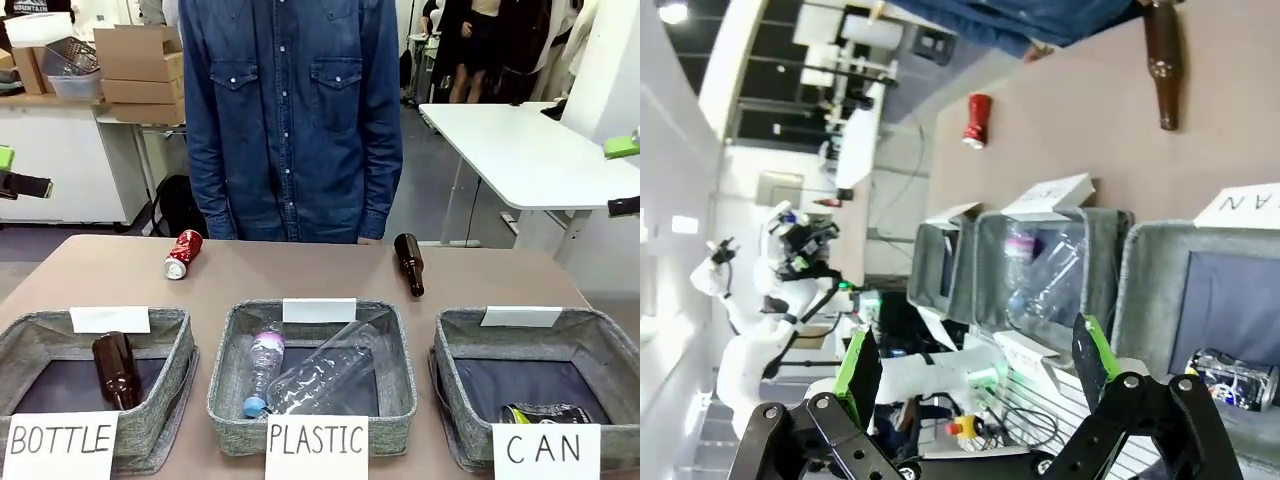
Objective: Sort the can waste into the basket.
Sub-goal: Pick up the can waste from the table and place it in the right Fabric basket.
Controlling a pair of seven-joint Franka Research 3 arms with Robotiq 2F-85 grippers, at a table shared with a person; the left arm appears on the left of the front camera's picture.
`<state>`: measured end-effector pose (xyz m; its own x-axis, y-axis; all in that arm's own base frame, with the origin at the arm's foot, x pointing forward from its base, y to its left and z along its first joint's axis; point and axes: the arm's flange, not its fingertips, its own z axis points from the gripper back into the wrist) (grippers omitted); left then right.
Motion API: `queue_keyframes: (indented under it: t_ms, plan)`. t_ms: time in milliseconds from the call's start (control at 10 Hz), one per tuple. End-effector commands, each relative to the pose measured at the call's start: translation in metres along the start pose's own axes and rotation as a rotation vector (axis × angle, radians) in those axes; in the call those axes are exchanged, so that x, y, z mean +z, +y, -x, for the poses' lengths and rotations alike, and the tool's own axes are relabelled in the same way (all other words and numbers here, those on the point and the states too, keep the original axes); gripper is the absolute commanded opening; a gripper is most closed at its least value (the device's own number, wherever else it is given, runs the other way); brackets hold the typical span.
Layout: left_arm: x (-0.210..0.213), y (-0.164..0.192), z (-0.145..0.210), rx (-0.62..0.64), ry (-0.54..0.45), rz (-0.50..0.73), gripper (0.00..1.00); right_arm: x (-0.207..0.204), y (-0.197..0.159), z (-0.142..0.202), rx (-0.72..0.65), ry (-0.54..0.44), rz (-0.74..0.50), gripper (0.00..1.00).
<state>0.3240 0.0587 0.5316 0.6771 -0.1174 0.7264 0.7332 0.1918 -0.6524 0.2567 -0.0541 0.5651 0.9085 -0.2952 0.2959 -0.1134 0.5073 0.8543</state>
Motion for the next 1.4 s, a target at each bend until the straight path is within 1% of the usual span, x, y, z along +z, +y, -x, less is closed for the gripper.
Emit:
queue_keyframes:
  t_ms: [0, 1200, 1300]
  plan:
    - [-0.0008, -0.0010, -0.0015, -0.021, -0.020, 0.020, 1.00, 0.0058, 0.0009, 0.0002, 0.027, 0.007, 0.022, 1.00]
    - [-0.0008, -0.0010, -0.0015, -0.021, -0.020, 0.020, 1.00, 0.0058, 0.0009, 0.0002, 0.027, 0.007, 0.022, 1.00]
    - [0.0000, 0.0000, 0.0000, 0.000, 0.000, 0.000, 1.00, 0.0058, 0.0009, 0.0002, 0.027, 0.007, 0.022, 1.00]
